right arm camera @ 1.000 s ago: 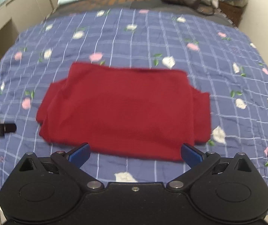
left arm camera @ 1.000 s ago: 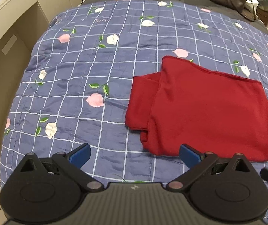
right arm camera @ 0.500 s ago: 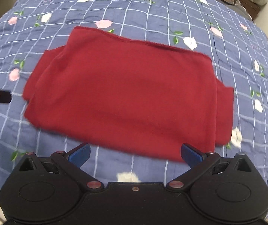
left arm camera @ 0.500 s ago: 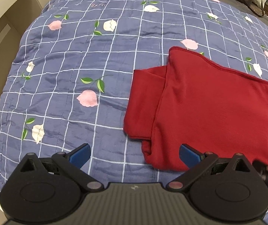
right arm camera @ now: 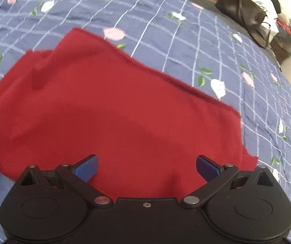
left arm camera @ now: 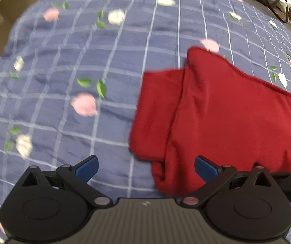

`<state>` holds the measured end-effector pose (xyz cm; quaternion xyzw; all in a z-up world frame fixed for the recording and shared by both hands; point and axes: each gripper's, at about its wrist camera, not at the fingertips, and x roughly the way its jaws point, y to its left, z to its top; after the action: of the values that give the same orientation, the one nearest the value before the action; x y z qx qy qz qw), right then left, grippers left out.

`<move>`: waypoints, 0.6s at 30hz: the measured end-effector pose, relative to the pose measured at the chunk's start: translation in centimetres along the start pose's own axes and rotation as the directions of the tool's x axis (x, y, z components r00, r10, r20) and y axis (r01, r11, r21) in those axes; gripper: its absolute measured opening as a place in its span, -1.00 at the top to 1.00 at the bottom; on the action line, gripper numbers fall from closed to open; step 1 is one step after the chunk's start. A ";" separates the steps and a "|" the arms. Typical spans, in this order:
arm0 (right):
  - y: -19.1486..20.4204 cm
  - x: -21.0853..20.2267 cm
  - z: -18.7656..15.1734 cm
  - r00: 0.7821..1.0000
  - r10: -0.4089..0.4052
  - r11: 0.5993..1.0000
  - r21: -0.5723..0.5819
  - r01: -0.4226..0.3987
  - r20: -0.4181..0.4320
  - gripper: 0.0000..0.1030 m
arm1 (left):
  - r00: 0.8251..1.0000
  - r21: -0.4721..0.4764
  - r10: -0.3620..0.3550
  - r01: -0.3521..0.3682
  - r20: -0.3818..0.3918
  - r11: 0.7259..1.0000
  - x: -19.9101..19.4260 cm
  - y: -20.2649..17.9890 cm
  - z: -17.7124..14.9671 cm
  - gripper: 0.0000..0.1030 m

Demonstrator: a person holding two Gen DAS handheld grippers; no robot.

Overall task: Fold small clothes
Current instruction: 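Move the left tool to the shirt's side edge and grasp it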

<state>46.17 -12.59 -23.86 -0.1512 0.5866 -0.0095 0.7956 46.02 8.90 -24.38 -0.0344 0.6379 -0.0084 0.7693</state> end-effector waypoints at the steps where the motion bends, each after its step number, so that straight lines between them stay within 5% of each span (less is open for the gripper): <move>1: 0.3 0.7 -0.3 1.000 0.001 1.000 -0.013 -0.001 -0.014 -0.99 | 1.000 -0.023 -0.015 0.015 -0.019 1.000 0.4 0.4 -0.2 -0.99; 5: 1.4 3.4 -2.8 0.992 0.008 0.999 -0.046 -0.013 -0.123 -0.99 | 0.993 -0.125 -0.104 0.097 -0.054 0.987 1.3 2.0 -1.5 -0.99; 9: 0.9 3.1 -5.3 0.998 0.018 0.999 0.048 -0.015 -0.058 -0.99 | 0.988 -0.141 -0.152 0.146 -0.032 0.979 1.7 2.5 -1.8 -0.99; 18: 0.3 3.9 -5.2 0.997 0.056 0.998 0.041 -0.053 -0.061 -0.99 | 0.983 0.014 -0.153 0.152 0.099 0.988 3.1 0.6 2.4 -0.99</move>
<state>42.43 -14.23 -28.97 -0.1190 0.6147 -0.0040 0.7798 48.92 9.44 -27.05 -0.0811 0.5940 -0.0674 0.7975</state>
